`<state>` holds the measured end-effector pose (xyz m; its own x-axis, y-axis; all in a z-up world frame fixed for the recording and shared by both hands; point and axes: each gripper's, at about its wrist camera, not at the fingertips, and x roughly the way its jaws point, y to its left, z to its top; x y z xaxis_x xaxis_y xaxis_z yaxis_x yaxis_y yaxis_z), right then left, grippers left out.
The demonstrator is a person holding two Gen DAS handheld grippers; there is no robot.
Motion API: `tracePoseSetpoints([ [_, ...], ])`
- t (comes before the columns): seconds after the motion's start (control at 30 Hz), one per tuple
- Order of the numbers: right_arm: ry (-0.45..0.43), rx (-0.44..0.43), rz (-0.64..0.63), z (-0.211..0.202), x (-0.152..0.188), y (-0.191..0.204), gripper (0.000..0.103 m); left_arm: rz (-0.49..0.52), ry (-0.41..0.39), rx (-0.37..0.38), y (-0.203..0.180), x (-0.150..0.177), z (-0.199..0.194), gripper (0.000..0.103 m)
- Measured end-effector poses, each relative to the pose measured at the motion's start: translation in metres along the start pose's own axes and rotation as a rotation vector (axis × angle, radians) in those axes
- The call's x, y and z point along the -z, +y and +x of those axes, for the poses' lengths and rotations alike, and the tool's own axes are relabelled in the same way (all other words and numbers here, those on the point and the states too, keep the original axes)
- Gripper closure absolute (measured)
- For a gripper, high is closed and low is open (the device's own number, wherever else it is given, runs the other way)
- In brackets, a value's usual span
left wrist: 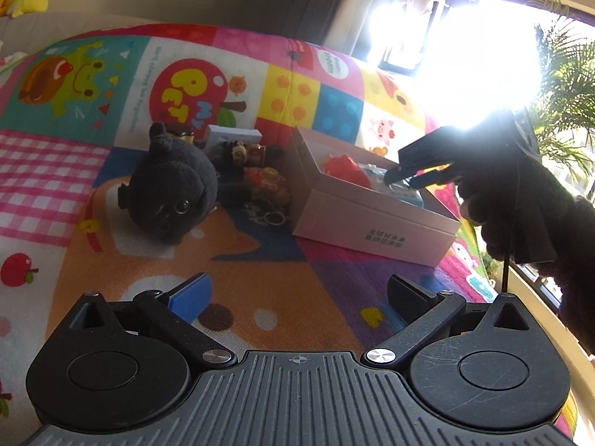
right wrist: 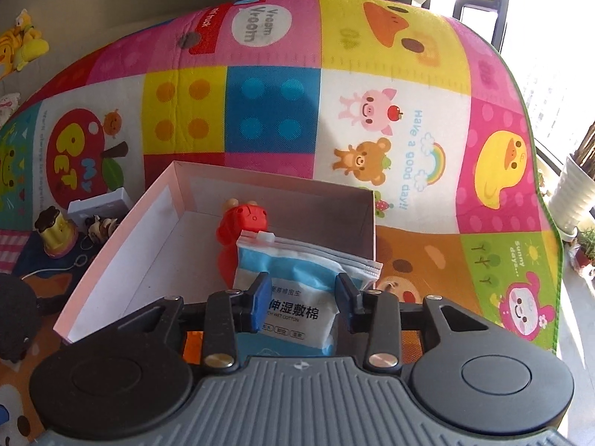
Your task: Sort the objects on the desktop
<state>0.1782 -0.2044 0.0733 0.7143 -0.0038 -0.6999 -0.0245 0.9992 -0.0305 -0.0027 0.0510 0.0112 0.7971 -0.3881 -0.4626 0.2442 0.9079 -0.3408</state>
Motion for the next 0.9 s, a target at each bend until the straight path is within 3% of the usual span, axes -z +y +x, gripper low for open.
tracePoseSetpoints([
  [0.13,0.047,-0.073,0.017,0.014,-0.008,0.011,0.057,-0.026,0.010,0.003,0.004,-0.001,0.001,0.000],
  [0.37,0.102,-0.051,0.069,0.022,0.004,-0.011,0.054,-0.025,0.006,0.003,0.004,-0.001,0.000,0.000],
  [0.6,0.117,-0.020,-0.043,0.021,0.013,0.008,0.050,-0.029,0.008,0.002,0.005,-0.001,0.002,0.000],
  [0.77,0.135,-0.003,-0.051,0.032,0.010,0.012,0.046,-0.067,0.011,0.001,0.012,0.000,0.003,0.000],
  [0.83,0.109,-0.022,-0.017,0.018,0.003,0.007,0.046,-0.092,0.003,-0.011,0.015,-0.001,0.003,0.000],
  [0.9,0.028,-0.015,-0.045,-0.005,-0.003,0.009,0.046,-0.101,0.001,-0.024,0.016,-0.001,0.004,0.000],
])
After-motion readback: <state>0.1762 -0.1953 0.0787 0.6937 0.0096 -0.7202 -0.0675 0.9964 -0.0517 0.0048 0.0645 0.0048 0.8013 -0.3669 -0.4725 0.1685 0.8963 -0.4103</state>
